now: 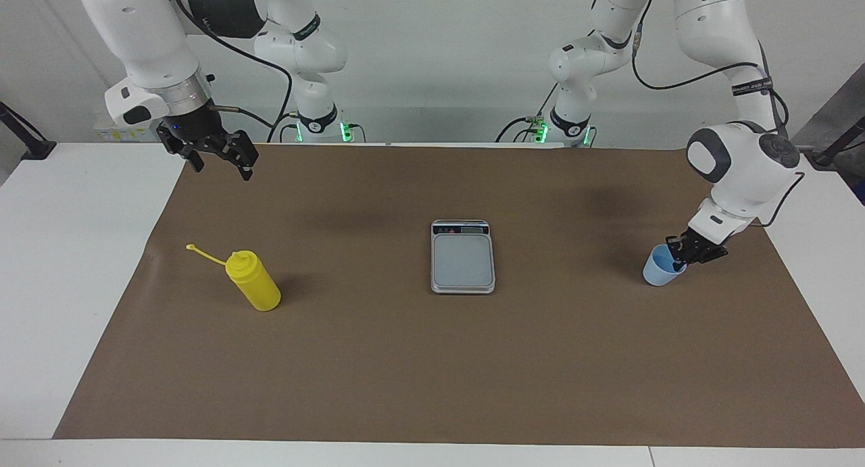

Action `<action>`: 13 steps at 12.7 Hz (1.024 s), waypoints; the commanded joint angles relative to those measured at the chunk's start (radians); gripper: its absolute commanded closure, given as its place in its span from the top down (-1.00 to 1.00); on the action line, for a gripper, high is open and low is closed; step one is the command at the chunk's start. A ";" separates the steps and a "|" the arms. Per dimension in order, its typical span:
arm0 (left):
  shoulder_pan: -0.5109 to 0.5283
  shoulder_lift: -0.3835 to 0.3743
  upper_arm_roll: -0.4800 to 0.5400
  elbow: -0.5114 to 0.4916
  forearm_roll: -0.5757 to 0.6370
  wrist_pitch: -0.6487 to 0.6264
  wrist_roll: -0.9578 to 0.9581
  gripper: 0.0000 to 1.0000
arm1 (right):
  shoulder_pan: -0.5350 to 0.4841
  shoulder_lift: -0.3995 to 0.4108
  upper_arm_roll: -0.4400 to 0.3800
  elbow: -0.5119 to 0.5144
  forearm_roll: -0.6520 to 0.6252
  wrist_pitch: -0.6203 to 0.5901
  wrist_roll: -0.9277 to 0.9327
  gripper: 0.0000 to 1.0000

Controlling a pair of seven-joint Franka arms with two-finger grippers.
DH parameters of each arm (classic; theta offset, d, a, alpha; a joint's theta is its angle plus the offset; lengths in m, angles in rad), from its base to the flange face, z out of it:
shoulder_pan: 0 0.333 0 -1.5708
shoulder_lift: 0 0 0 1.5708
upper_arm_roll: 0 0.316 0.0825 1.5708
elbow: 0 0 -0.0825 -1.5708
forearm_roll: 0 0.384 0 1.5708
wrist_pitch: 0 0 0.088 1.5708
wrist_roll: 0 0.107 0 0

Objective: Pour seasoning into cup on scale with both arms
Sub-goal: 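Grasp the light blue cup with the left gripper, then carry the blue cup with the left gripper over the scale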

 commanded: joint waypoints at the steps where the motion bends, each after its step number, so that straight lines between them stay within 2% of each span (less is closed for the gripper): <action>1: -0.018 0.006 0.013 0.015 -0.009 0.012 0.012 -1.00 | -0.005 -0.023 0.001 -0.021 0.015 -0.008 -0.017 1.00; 3: -0.056 0.029 0.013 0.076 -0.012 -0.007 -0.006 -1.00 | -0.005 -0.023 0.001 -0.021 0.015 -0.008 -0.016 1.00; 6: -0.130 0.057 0.015 0.176 -0.012 -0.073 -0.182 -1.00 | -0.005 -0.023 0.001 -0.023 0.015 -0.008 -0.017 1.00; 13: -0.349 0.066 0.015 0.202 -0.004 -0.074 -0.545 -1.00 | -0.005 -0.023 0.001 -0.021 0.015 -0.008 -0.017 1.00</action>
